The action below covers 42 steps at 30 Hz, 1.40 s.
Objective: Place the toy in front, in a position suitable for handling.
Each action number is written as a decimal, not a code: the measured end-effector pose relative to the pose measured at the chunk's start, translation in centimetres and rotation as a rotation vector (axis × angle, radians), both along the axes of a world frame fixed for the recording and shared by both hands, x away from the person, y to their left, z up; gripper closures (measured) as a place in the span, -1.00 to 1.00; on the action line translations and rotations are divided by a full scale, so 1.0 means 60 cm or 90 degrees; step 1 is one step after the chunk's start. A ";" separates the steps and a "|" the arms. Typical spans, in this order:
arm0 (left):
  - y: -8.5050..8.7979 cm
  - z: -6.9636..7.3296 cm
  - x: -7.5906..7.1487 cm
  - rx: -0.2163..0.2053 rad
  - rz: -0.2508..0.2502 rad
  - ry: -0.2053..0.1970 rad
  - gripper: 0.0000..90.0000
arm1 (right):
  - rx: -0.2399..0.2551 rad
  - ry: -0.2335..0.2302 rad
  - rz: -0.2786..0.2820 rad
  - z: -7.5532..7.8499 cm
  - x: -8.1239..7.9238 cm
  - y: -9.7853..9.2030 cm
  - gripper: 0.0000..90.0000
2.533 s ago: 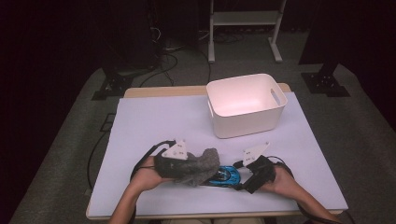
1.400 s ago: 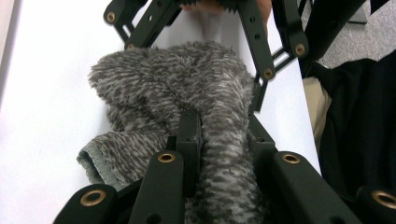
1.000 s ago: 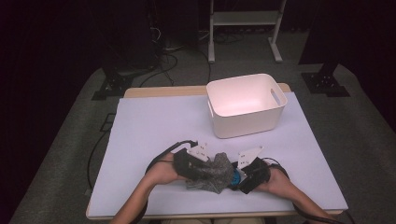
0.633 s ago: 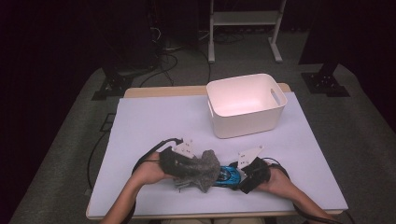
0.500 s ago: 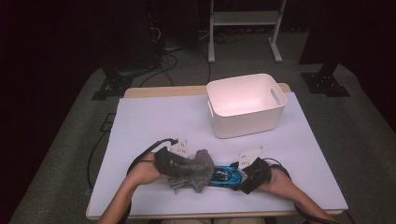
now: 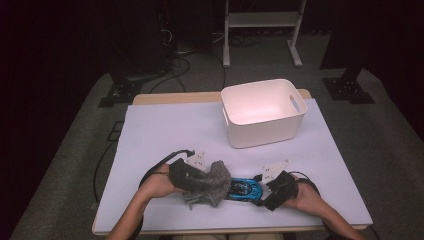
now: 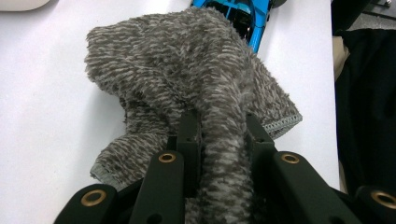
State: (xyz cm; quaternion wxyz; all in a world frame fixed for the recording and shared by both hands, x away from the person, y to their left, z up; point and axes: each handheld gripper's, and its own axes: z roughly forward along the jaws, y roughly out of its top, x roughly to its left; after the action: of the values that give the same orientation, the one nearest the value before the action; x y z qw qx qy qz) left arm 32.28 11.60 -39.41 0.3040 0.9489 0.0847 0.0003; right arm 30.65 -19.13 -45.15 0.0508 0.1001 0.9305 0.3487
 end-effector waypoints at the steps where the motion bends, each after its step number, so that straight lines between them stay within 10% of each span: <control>1: 0.000 0.001 0.000 -0.001 -0.001 0.000 0.63 | 0.000 0.000 0.000 0.000 0.000 0.000 -0.58; 8: -0.026 0.009 -0.001 -0.016 -0.021 0.009 0.63 | 0.007 0.006 0.008 0.001 0.005 0.003 -0.46; 26: -0.198 -0.006 0.016 -0.002 -0.136 0.029 0.63 | 0.023 0.008 0.008 -0.004 0.006 0.012 -0.47; 42: -0.106 0.005 0.026 -0.012 -0.079 0.021 0.65 | 0.027 -0.004 0.017 -0.007 0.007 0.016 -0.47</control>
State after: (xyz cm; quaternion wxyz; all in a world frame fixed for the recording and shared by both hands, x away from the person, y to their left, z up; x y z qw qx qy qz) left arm 33.83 5.23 -39.08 0.3107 0.9494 0.0310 -0.0349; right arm 31.07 -18.17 -45.55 0.0473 0.0877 0.9240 0.3692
